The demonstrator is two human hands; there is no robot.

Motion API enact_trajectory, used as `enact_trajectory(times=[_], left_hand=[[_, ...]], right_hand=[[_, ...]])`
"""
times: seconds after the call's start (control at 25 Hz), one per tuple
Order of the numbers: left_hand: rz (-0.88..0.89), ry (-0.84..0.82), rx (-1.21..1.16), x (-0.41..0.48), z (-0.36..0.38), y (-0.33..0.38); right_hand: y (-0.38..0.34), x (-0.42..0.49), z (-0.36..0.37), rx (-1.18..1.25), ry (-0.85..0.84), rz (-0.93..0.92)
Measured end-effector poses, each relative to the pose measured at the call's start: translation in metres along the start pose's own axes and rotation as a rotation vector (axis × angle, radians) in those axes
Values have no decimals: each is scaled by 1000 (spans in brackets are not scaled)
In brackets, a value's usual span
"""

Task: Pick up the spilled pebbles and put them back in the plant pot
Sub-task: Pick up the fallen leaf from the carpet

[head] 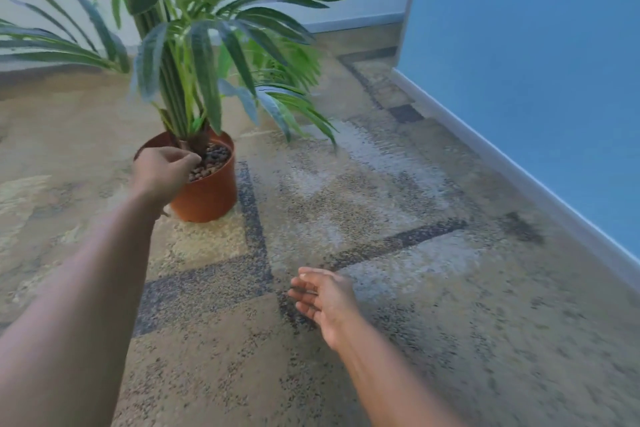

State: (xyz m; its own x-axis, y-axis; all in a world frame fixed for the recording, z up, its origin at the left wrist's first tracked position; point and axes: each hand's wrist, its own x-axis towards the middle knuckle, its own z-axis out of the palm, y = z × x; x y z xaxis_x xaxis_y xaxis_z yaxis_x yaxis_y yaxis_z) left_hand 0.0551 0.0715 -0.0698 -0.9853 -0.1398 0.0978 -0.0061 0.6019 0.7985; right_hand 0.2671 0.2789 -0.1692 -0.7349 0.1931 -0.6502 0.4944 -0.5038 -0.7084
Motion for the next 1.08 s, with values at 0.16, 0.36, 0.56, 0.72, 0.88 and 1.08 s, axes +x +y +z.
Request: enact_trajectory(times=[0.16, 0.36, 0.56, 0.72, 0.88, 1.08], left_hand=[[-142, 149, -305, -62, 24, 15], [-302, 42, -389, -129, 80, 11], [-287, -99, -385, -163, 129, 24], [-258, -158, -302, -179, 145, 23], [-211, -6, -114, -150, 111, -7], [-330, 59, 386, -107, 44, -87]], right_hand=[[0, -15, 5, 50, -11, 10], [-21, -37, -14, 52, 31, -36], [-40, -48, -53, 77, 156, -75], [-32, -41, -80, 112, 206, -92], [-23, -31, -90, 103, 222, -68], [-7, -10, -60, 49, 188, -4]])
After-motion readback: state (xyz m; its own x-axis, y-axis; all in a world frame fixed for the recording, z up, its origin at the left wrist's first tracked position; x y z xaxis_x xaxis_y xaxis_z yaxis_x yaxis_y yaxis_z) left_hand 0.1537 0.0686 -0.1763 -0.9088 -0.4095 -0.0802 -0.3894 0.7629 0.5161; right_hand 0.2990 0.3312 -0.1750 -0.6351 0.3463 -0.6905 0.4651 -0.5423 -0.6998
